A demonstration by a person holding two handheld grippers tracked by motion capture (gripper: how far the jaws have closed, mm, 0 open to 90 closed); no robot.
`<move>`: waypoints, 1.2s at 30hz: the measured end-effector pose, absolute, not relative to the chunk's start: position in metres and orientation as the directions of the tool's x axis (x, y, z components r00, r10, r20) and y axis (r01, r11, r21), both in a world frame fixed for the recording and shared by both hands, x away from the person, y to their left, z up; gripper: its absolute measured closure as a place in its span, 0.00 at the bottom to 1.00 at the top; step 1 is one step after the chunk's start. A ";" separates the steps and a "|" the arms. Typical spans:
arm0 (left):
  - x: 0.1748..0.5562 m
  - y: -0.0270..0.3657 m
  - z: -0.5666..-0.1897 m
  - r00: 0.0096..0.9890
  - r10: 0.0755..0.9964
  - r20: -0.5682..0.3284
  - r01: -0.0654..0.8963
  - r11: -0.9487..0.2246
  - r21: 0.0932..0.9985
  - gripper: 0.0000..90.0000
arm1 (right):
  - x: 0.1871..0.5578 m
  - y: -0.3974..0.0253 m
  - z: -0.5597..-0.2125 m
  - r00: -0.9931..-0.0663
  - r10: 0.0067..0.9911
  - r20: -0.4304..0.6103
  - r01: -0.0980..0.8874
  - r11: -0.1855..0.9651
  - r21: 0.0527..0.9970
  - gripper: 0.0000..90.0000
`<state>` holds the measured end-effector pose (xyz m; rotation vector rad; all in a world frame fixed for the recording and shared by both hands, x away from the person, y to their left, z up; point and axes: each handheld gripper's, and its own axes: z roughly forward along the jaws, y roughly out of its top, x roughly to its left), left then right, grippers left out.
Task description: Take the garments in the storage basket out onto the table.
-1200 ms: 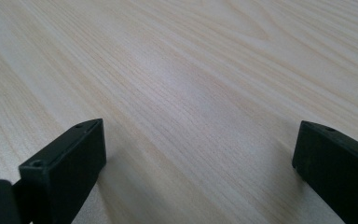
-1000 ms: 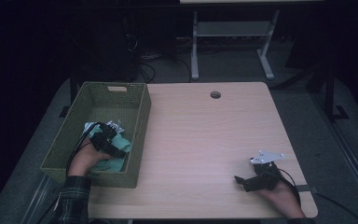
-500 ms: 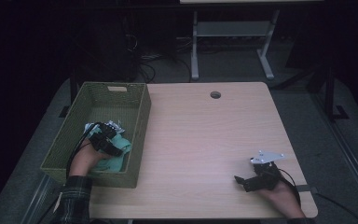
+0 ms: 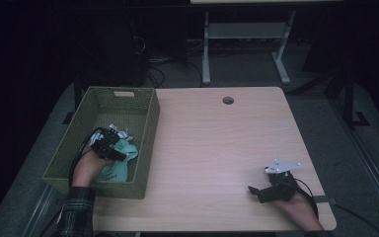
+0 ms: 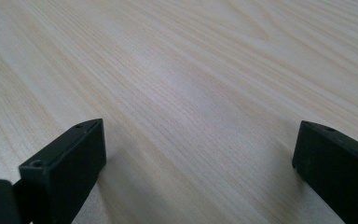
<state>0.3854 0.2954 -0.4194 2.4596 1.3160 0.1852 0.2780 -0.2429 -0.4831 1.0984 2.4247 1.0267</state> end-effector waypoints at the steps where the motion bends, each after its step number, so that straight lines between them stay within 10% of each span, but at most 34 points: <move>1: 0.385 0.296 -0.418 0.554 0.830 -0.061 0.783 -0.494 0.378 0.90 | 0.278 -0.243 -0.483 -0.668 0.743 0.029 0.538 0.456 0.709 0.03; 36: 0.367 0.333 -0.357 0.568 0.792 -0.226 0.593 -0.203 0.779 0.91 | 0.278 -0.243 -0.483 -0.668 0.743 0.029 0.538 0.456 0.709 0.03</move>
